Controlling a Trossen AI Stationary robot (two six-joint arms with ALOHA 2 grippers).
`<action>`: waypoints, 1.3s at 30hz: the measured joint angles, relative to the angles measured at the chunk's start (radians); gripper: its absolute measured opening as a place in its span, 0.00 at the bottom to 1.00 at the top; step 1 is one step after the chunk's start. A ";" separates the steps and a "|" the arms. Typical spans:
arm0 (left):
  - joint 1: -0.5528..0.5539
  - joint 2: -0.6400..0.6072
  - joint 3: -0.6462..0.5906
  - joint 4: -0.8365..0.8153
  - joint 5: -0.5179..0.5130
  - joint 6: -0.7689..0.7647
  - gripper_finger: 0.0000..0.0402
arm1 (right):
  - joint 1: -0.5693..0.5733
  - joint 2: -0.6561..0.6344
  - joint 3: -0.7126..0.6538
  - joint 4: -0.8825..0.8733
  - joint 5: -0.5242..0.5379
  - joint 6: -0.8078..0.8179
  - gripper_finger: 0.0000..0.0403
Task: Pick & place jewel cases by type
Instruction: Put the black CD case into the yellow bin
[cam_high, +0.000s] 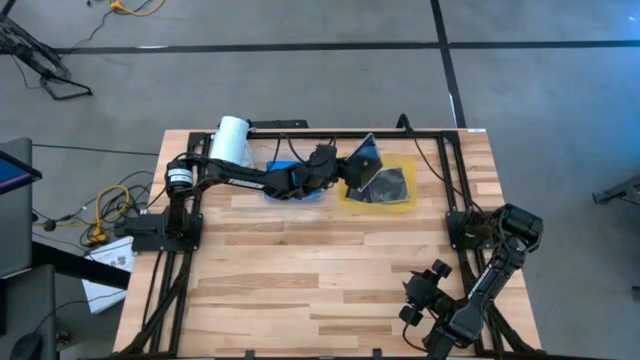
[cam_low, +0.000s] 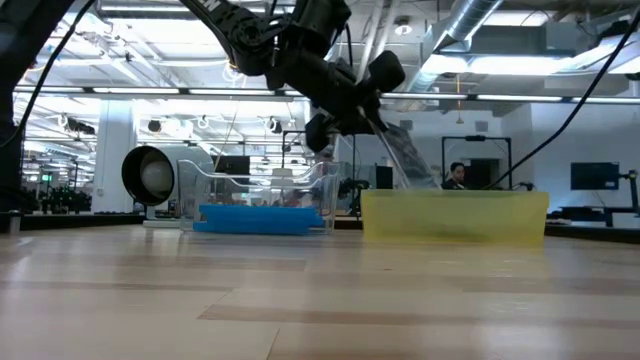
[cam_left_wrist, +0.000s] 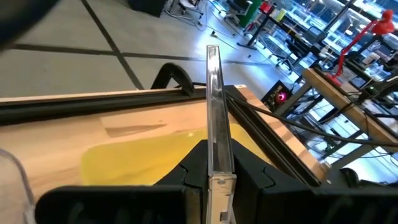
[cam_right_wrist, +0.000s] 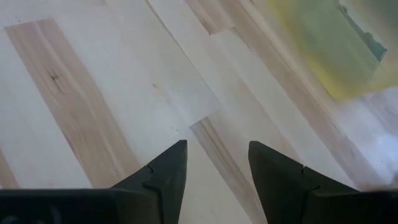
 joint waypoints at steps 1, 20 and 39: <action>-0.003 0.000 0.000 0.004 0.000 0.000 0.08 | 0.000 0.000 0.000 0.000 0.008 0.000 0.41; -0.040 0.029 0.003 0.044 -0.102 -0.077 0.08 | -0.002 0.000 0.000 0.001 0.027 0.000 0.41; -0.032 0.133 0.033 0.095 -0.088 -0.087 0.10 | -0.009 0.000 0.003 0.001 0.030 -0.017 0.41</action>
